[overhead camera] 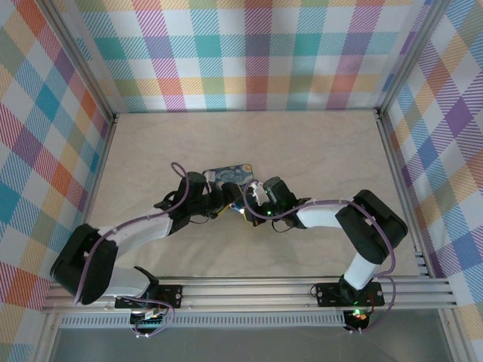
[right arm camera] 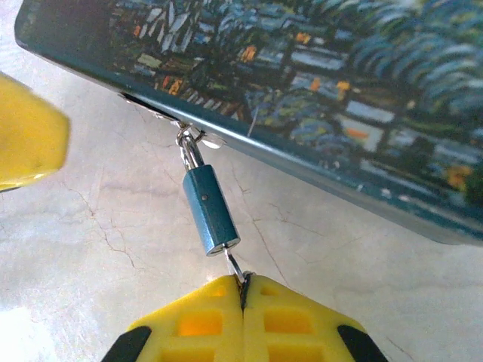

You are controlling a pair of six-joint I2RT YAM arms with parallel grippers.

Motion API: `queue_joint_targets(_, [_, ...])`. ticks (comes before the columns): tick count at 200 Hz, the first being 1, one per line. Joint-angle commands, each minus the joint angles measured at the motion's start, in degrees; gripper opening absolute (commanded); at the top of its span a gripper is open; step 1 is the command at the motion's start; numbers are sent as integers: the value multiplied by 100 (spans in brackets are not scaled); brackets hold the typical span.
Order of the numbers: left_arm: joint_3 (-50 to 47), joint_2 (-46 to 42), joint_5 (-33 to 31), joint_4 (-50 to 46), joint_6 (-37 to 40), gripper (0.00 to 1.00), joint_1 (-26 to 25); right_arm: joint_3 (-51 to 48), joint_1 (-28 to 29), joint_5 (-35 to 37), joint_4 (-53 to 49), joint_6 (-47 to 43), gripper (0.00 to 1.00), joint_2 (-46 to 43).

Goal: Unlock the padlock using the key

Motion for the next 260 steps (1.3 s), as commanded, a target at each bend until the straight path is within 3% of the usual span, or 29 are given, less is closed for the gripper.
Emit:
queue_joint_targets(1, [-586,-343,-227,382,-544,81,50,285,33,-330,-446,191,0,-126])
queue_joint_targets(44, [-1345,-624,-457,1344,-1436,70,7,485,41,-602,-693,902,0,-148])
queue_joint_targets(101, [-1530,-214,-704,2032,-2035,57,-211,361,63,-890,-341,2055,0,-91])
queue_joint_targets(212, [-1317,542,-840,2261,-2237,46,-490,370,167,-1000,-140,2676,0,-253])
queue_joint_targets(260, [-1238,718,-992,2366,-2339,37,-530,501,281,-1025,-207,2868,0,-237])
